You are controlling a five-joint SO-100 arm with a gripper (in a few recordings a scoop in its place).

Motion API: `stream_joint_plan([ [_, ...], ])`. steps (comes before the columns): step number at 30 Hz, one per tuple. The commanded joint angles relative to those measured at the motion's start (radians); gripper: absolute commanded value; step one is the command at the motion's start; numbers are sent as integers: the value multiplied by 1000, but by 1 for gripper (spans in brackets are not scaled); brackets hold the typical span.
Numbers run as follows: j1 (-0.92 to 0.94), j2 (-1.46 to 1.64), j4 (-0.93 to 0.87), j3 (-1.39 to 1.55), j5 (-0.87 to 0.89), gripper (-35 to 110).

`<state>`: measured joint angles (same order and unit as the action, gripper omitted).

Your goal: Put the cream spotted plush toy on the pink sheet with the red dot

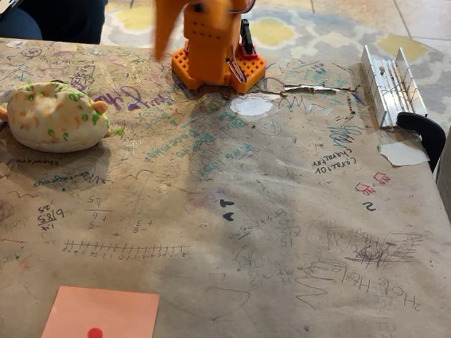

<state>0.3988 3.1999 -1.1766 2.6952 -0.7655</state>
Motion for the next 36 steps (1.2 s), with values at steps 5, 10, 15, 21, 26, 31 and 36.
stream_joint_plan([
  [5,302,-588,41,-221,51,52],
  [10,407,-844,31,-279,-28,52],
  [15,558,-1017,61,-276,-109,51],
  [21,692,-1235,178,-356,-196,50],
  [26,637,-1509,195,-574,-195,49],
  [31,575,-1586,233,-629,-227,47],
  [36,563,-1621,206,-627,-310,33],
])
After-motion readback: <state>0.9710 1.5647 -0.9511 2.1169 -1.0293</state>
